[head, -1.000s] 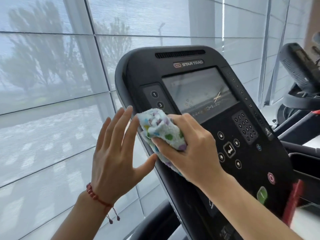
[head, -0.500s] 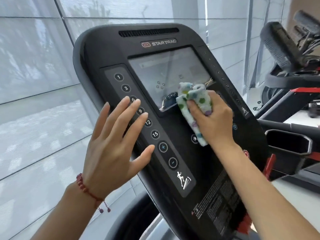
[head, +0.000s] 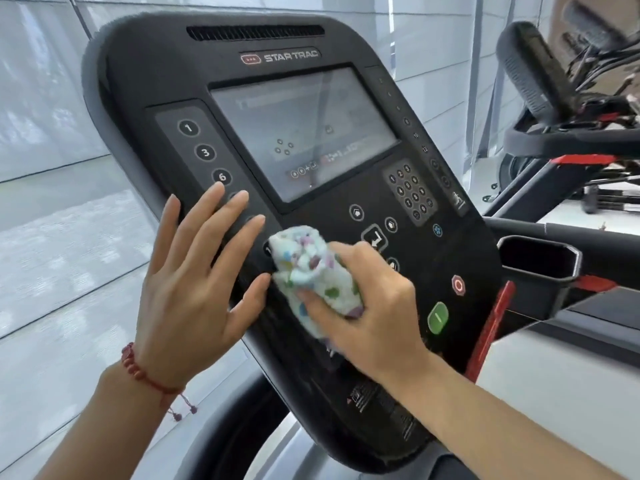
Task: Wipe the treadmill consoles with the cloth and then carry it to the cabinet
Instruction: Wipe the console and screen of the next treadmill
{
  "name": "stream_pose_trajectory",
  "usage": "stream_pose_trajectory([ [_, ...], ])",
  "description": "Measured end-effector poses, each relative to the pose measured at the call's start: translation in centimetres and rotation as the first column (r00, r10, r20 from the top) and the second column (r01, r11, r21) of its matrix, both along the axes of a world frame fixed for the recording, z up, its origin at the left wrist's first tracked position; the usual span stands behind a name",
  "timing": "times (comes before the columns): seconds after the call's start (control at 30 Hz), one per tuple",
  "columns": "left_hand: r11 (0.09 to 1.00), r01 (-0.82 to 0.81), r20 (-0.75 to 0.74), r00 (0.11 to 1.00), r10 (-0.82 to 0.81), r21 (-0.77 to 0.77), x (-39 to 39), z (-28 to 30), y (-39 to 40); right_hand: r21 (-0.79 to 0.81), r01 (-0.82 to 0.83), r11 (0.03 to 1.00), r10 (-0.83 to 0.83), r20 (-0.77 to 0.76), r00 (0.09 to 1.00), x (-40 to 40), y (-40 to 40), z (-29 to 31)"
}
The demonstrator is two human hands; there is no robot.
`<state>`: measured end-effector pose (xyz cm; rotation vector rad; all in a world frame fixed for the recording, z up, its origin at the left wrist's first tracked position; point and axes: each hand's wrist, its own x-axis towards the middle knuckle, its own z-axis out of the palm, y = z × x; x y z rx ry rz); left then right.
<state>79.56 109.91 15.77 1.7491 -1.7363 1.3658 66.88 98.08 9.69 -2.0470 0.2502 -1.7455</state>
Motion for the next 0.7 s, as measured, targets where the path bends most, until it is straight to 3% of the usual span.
stream_pose_trajectory([
  [0.2, 1.000, -0.003, 0.006, 1.000, 0.004, -0.006, -0.7, 0.1, 0.1, -0.133, -0.001, 0.991, -0.001, -0.013, 1.000, -0.1, -1.4, -0.5],
  [0.37, 0.999, 0.024, 0.016, 1.000, -0.025, 0.027, -2.1, -0.5, -0.7, 0.148, 0.143, 0.979, -0.145, 0.006, 0.989, -0.5, -4.0, 0.1],
  [0.43, 0.998, 0.024, 0.016, 1.000, -0.025, 0.062, -2.7, -0.9, -1.2, 0.172, 0.179, 0.969, -0.183, 0.004, 0.983, -0.8, -3.7, 0.1],
  [0.7, 0.996, 0.042, 0.018, 0.999, -0.044, 0.083, -3.0, -1.5, -1.6, 0.032, 0.064, 0.997, -0.061, -0.081, 0.995, -3.2, 1.4, -4.5],
])
